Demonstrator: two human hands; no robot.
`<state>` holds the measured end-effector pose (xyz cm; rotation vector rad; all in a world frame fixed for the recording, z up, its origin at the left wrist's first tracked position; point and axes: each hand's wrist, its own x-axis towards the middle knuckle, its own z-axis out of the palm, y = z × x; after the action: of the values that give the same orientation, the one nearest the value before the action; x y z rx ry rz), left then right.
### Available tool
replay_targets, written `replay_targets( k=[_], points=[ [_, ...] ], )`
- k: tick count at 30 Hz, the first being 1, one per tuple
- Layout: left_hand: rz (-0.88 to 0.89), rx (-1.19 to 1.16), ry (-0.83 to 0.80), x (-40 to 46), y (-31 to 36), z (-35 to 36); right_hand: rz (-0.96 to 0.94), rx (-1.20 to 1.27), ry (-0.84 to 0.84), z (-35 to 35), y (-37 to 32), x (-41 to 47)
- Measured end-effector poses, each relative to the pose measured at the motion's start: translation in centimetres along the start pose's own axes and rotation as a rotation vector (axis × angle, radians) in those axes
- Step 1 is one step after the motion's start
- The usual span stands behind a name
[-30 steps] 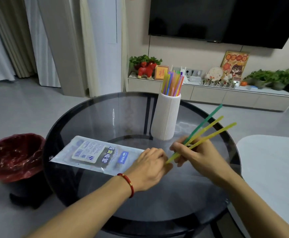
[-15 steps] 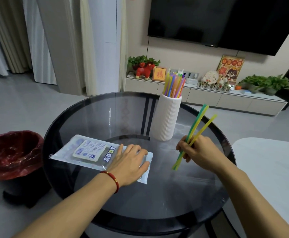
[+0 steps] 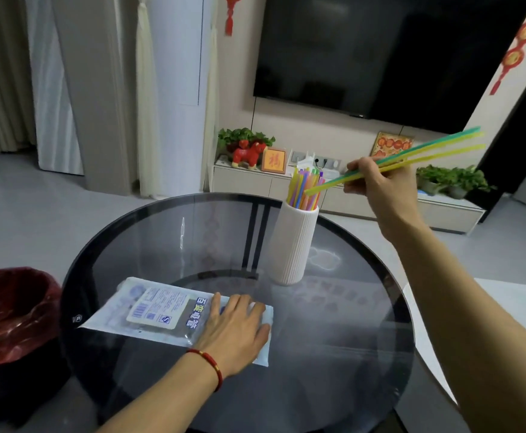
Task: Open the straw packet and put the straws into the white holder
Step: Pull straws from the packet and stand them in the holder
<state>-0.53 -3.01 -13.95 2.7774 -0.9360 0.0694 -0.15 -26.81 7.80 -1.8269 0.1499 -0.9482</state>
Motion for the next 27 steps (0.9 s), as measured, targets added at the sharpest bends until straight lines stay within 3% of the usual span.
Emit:
replay_targets(
  k=[7,17,20,23,25,27],
  points=[
    [-0.014,-0.010,-0.034,0.0,0.1,-0.5,-0.103,-0.534,-0.158,4.0,-0.4,1.8],
    [-0.009,0.002,-0.071,-0.1,0.0,-0.6,0.112,-0.713,-0.256,7.1,1.2,1.5],
    [-0.010,0.005,-0.064,0.0,-0.1,-0.5,0.084,-0.617,-0.186,7.0,0.6,1.3],
    [-0.009,0.003,-0.065,0.1,-0.2,-0.3,-0.045,-0.622,0.011,7.0,0.4,1.1],
    [-0.011,0.002,-0.056,0.2,-0.2,-0.2,-0.224,-0.587,0.160,6.7,0.1,1.4],
    [-0.009,0.005,-0.057,0.3,-0.3,-0.2,-0.402,-0.550,0.180,6.5,-0.5,2.3]
  ],
)
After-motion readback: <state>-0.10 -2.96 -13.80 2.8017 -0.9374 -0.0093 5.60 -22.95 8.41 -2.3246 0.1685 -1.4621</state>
